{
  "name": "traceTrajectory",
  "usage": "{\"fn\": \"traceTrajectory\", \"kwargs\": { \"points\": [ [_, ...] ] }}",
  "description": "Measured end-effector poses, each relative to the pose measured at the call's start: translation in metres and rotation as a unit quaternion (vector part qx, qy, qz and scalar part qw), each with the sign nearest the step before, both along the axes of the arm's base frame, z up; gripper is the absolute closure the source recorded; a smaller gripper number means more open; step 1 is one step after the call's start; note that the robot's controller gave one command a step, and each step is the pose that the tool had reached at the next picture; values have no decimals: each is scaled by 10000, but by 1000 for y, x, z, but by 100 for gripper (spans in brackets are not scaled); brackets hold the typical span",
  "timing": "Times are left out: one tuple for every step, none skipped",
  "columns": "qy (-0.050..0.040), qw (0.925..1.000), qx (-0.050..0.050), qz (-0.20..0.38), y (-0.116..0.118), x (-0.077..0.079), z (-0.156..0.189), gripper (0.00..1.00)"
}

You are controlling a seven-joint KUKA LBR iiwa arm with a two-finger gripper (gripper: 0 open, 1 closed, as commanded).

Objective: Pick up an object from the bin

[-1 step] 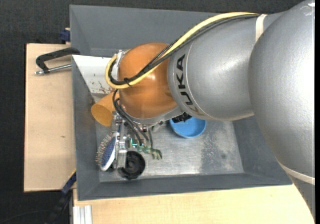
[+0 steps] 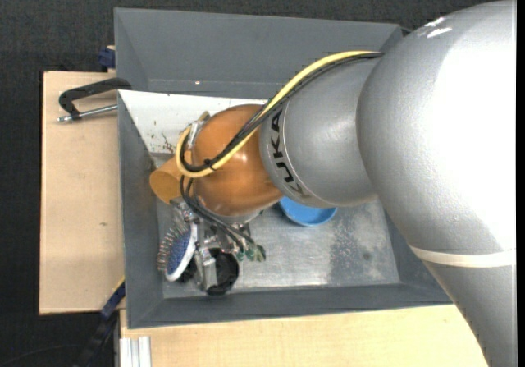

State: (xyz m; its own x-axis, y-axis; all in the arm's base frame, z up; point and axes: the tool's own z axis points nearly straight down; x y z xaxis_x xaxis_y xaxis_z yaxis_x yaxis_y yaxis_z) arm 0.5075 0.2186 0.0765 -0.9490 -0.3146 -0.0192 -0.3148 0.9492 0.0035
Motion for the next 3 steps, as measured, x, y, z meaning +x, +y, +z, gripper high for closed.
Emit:
{"fn": "traceTrajectory", "kwargs": {
  "points": [
    [-36, 10000, 20, 1, 1, 2, 4, 100],
    [41, 9981, -37, 614, 16, 5, 49, 100],
    [19, 9977, -24, 672, 15, 10, 161, 100]
  ]
}}
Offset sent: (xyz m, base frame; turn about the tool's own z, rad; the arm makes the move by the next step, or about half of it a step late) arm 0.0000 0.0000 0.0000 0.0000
